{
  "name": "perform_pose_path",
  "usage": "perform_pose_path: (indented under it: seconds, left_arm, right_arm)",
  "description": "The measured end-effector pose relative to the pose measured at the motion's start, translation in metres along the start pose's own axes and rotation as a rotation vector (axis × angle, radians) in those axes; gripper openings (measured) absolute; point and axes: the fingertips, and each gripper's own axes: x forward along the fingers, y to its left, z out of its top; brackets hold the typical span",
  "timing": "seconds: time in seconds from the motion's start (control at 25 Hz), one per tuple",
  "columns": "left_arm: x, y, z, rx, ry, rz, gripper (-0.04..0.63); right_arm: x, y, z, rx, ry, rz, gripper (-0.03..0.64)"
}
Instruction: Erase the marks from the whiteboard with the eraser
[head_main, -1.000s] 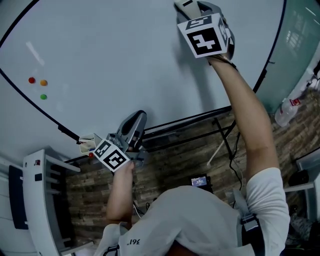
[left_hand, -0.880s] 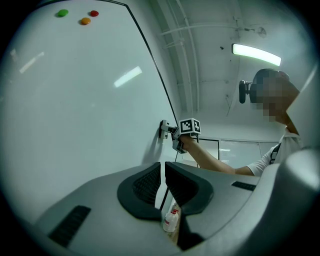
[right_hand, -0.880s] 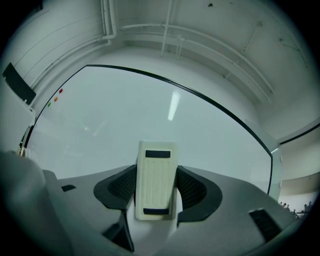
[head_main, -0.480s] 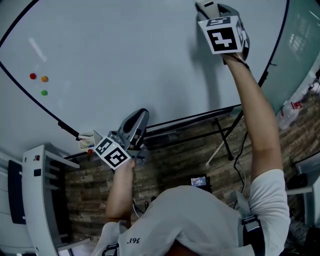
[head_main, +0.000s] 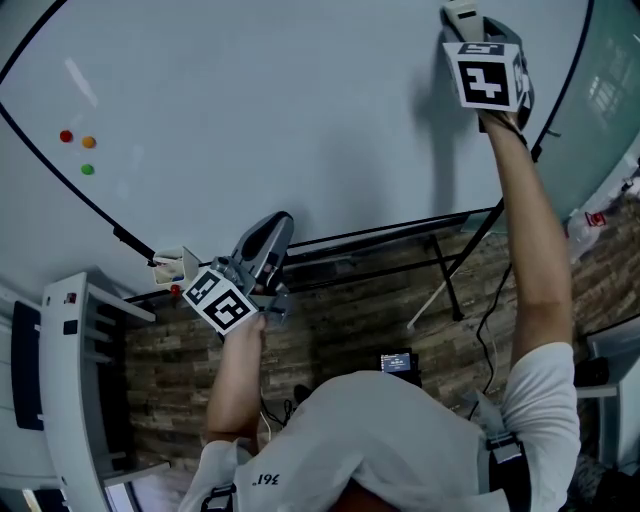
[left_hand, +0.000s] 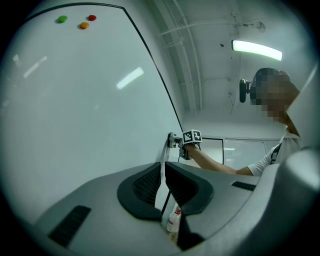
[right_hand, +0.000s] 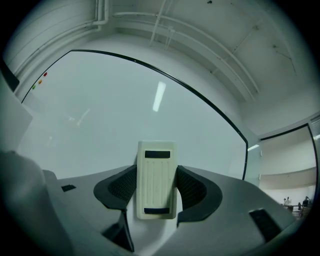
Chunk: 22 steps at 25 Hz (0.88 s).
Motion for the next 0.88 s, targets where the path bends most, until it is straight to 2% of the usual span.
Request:
perform_pose_path:
  seconds: [0.12, 0.32, 0.48, 0.68, 0.88]
  left_arm:
    - [-0.002, 0.001, 0.0, 0.006, -0.007, 0.018, 0.032]
    - [-0.011, 0.001, 0.007, 0.025, -0.029, 0.039, 0.032]
    - [-0.017, 0.001, 0.01, 0.03, -0.034, 0.044, 0.032]
    - [-0.003, 0.002, 0.003, 0.007, -0.007, 0.044, 0.032]
    - [-0.08, -0.015, 0.028, 0.016, -0.011, 0.031, 0.032]
  right_arm:
    - [-0.007, -0.02, -0.008, 0.028, -0.018, -0.032, 0.259]
    - [-0.028, -0.023, -0.011, 0.039, -0.06, -0.008, 0.259]
    - [-0.045, -0.013, -0.019, 0.074, -0.076, 0.028, 0.259]
    - [-0.051, -0.006, -0.042, 0.19, -0.068, 0.098, 0.259]
    - [-0.131, 0.049, -0.008, 0.234, -0.093, 0.154, 0.259]
